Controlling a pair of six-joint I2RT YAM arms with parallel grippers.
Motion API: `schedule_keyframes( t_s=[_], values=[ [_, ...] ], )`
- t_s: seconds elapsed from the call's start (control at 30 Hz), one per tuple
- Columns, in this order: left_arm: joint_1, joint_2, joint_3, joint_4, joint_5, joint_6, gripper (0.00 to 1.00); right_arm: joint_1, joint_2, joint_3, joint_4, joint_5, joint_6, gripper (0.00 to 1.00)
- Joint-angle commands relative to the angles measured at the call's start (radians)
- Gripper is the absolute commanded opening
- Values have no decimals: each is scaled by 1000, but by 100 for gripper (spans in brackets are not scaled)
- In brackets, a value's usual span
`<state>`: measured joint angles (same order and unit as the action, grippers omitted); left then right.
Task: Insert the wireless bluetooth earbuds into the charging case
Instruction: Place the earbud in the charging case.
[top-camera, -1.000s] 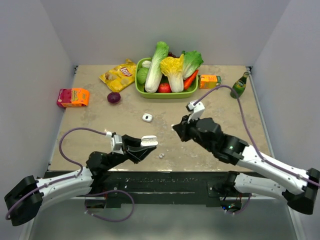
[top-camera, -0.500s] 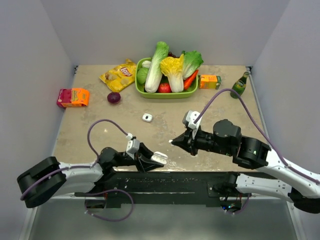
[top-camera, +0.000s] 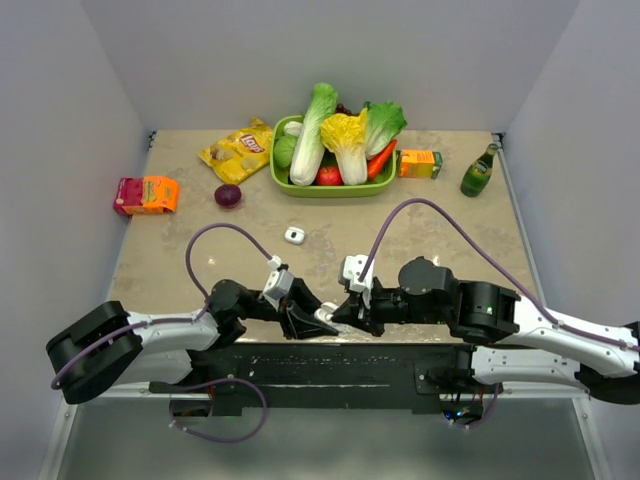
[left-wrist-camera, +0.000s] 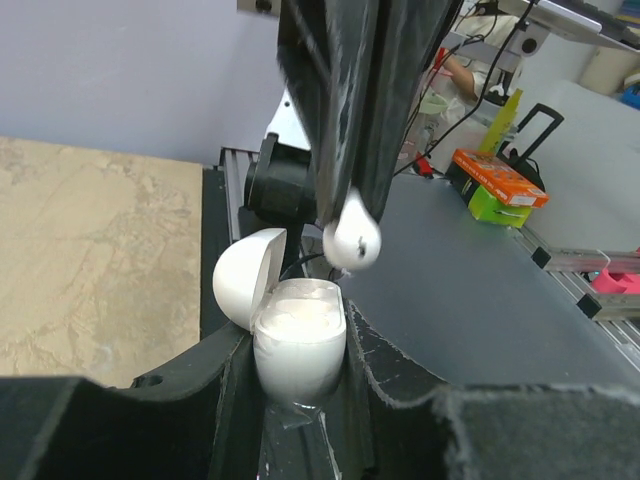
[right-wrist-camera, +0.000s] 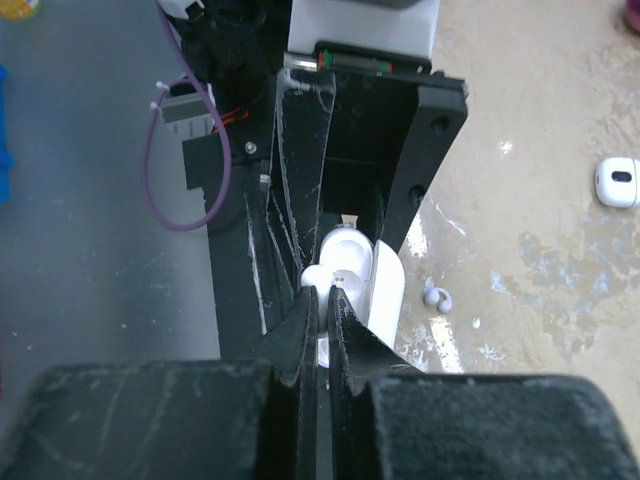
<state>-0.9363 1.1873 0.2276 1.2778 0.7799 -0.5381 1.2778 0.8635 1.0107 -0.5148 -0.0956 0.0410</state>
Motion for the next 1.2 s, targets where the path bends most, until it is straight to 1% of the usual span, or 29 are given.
schedule_keyframes(
  t_s=[0.0,0.2,0.53,0.93,1.1,1.17],
  values=[
    [1,-3,44,81,41,17,0,6,6,-17,39,25,-9,0],
    [-1,0,44,77,38,17,0,8,15,-27,62,54,-7,0],
    [-16,3,45,78,22,17,0,8,22,-44,107,59,8,0],
    [-22,5,49,83,2,26,0,15,43,-57,116,50,23,0],
    [-22,-9,53,60,-5,43,0,18,57,-58,110,65,36,0],
    [-22,-11,55,49,-8,50,0,18,49,-57,111,77,51,11]
  ],
)
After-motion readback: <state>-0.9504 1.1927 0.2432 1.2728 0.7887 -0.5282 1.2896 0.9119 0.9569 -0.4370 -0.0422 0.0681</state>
